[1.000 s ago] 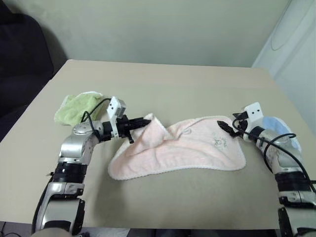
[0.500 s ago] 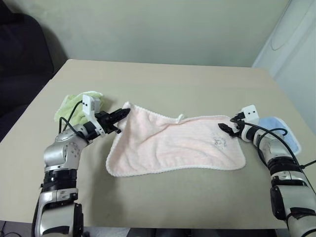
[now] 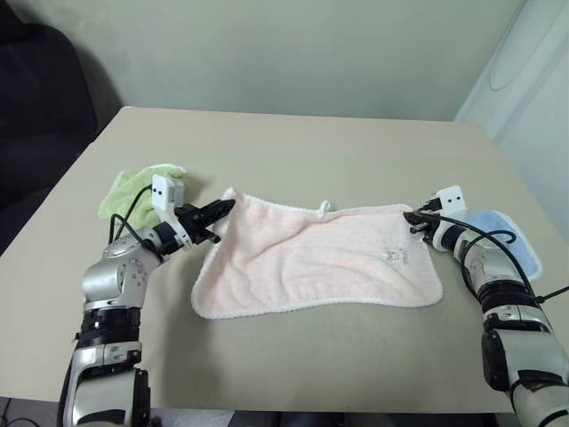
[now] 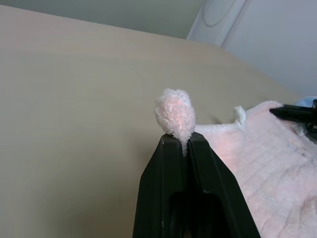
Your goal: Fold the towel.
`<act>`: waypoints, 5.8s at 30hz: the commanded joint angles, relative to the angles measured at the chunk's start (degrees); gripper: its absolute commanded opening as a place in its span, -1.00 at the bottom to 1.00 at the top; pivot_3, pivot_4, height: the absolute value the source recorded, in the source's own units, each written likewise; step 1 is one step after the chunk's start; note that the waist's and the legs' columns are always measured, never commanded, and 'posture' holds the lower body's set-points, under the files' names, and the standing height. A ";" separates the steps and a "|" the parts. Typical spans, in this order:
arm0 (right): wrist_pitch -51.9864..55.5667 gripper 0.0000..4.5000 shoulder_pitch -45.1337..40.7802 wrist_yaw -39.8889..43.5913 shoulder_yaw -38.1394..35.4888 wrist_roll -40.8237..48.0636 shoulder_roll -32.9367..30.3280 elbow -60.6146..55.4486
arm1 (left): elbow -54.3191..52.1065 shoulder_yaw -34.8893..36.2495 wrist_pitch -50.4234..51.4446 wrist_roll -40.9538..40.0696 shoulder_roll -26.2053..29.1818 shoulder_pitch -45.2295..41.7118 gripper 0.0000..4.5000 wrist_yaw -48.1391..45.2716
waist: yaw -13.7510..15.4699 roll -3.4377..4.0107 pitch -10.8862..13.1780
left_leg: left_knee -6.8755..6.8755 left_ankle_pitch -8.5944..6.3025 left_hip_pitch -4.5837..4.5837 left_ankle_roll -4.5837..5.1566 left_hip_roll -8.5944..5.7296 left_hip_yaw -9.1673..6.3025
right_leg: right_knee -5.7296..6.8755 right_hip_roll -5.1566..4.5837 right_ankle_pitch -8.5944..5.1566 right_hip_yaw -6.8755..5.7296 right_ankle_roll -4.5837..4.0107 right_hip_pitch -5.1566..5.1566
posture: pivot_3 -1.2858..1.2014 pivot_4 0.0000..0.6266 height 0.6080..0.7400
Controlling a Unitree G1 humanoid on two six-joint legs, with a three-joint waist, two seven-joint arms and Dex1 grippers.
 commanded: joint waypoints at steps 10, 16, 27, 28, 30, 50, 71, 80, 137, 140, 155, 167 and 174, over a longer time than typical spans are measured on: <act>9.71 -0.98 1.54 -2.88 -7.80 5.35 -7.05 -22.58 | 3.15 -0.74 -6.32 3.18 -1.34 -9.74 -1.00 3.46 | 0.27 -0.10 0.18 | 0.09 0.09 -0.11 -0.06 -0.03 0.03 | -0.01 -0.02 0.02 0.01 -0.04 0.01 | 0.03 -0.52 1.00; 8.05 -0.98 -8.15 -5.09 -8.29 3.64 -11.36 -19.40 | 21.38 -0.57 -16.21 7.30 -3.80 -28.73 -1.00 5.41 | 0.31 -0.15 0.30 | 0.15 0.35 -0.18 0.33 -0.04 0.04 | -0.03 -0.05 0.12 0.00 -0.06 -0.03 | 0.03 -0.52 1.00; 17.44 -0.98 11.17 2.10 -22.70 19.21 -15.70 -44.99 | 14.18 1.08 -13.06 2.66 1.92 -20.13 -1.00 -6.95 | 0.27 -0.13 0.28 | -0.05 0.37 -0.12 0.37 0.00 -0.01 | -0.65 0.08 0.14 -0.07 0.35 0.20 | 0.03 -0.52 1.00; 19.06 -0.98 15.53 2.67 -24.09 20.86 -15.31 -48.04 | 10.69 1.27 -11.39 1.50 2.73 -16.39 -1.00 -8.27 | 0.23 -0.15 0.29 | 0.02 0.36 -0.12 0.40 -0.01 -0.01 | -0.67 0.09 0.14 -0.05 0.35 0.25 | 0.03 -0.52 1.00; 21.76 -0.98 25.56 4.54 -26.01 23.41 -14.50 -54.22 | 4.35 1.22 -7.90 -0.11 4.74 -8.86 -1.00 -10.36 | 0.13 -0.20 0.31 | 0.09 0.25 -0.13 0.50 -0.03 -0.01 | -0.70 0.09 0.14 -0.04 0.33 0.30 | 0.03 -0.52 1.00; 24.85 -0.98 47.67 7.73 -22.93 26.92 -14.78 -64.06 | -9.00 2.54 1.61 -3.24 10.03 8.13 -1.00 -5.47 | -0.24 -0.45 0.26 | 0.24 -0.13 -0.41 0.00 -0.06 0.04 | 0.29 0.05 -1.43 0.15 -0.25 -0.19 | 0.03 -0.52 1.00; 16.22 -0.98 15.52 10.90 -19.96 20.22 -21.52 -39.81 | 24.52 -0.43 -13.25 4.66 6.97 -25.67 -1.00 -14.93 | 0.13 -0.10 0.36 | 0.03 0.70 -0.41 0.52 -0.04 0.04 | -0.94 -0.04 0.45 -0.08 0.84 0.20 | 0.03 -0.52 1.00; 27.75 -0.98 52.72 14.31 -26.39 29.96 -16.69 -66.87 | -2.98 1.95 1.50 -2.75 14.32 6.33 -1.00 -21.69 | 0.04 -0.14 0.38 | 0.29 0.22 -0.75 0.08 -0.05 0.02 | -0.70 0.04 -0.27 -0.02 0.78 -0.04 | 0.03 -0.52 1.00; 25.99 -0.98 58.13 22.69 -27.82 29.00 -21.14 -62.43 | -18.27 10.67 8.31 -11.12 21.75 23.69 -1.00 -20.13 | -0.19 -0.49 0.03 | 0.25 0.28 -0.85 -0.17 -0.03 0.04 | 0.13 0.08 -1.33 0.11 0.25 -0.47 | 0.03 -0.52 1.00; 26.28 -0.98 59.81 22.81 -26.97 29.44 -20.59 -63.97 | -17.51 10.64 7.95 -10.45 22.20 24.20 -1.00 -19.89 | -0.18 -0.47 0.02 | 0.23 0.26 -0.89 -0.16 -0.04 0.01 | 0.20 0.08 -1.45 0.11 0.18 -0.52 | 0.03 -0.52 1.00; 21.09 -0.98 43.52 11.80 -15.88 18.31 -19.32 -52.49 | 0.67 -0.14 -1.14 1.42 14.84 4.97 -1.00 -9.89 | -0.04 -0.43 -0.12 | 0.25 0.29 -0.70 0.14 -0.08 0.03 | 0.39 0.03 -0.67 0.10 -0.52 -0.43 | 0.03 -0.52 1.00; 17.40 -0.98 38.37 8.44 -9.43 12.38 -17.53 -44.85 | 12.12 -6.99 -8.05 8.98 10.68 -2.14 -1.00 -9.91 | -0.11 -0.43 -0.11 | 0.24 0.40 -0.36 0.39 -0.04 0.06 | 0.32 0.03 -0.49 0.05 -0.16 -0.15 | 0.03 -0.52 1.00; 16.27 -0.98 36.48 7.98 -7.53 10.70 -16.90 -42.43 | 13.69 -8.35 -8.89 10.89 10.40 -2.90 -1.00 -10.78 | -0.04 -0.43 -0.11 | 0.24 0.40 -0.33 0.38 -0.04 0.05 | 0.32 0.03 -0.49 0.05 -0.12 -0.10 | 0.03 -0.52 1.00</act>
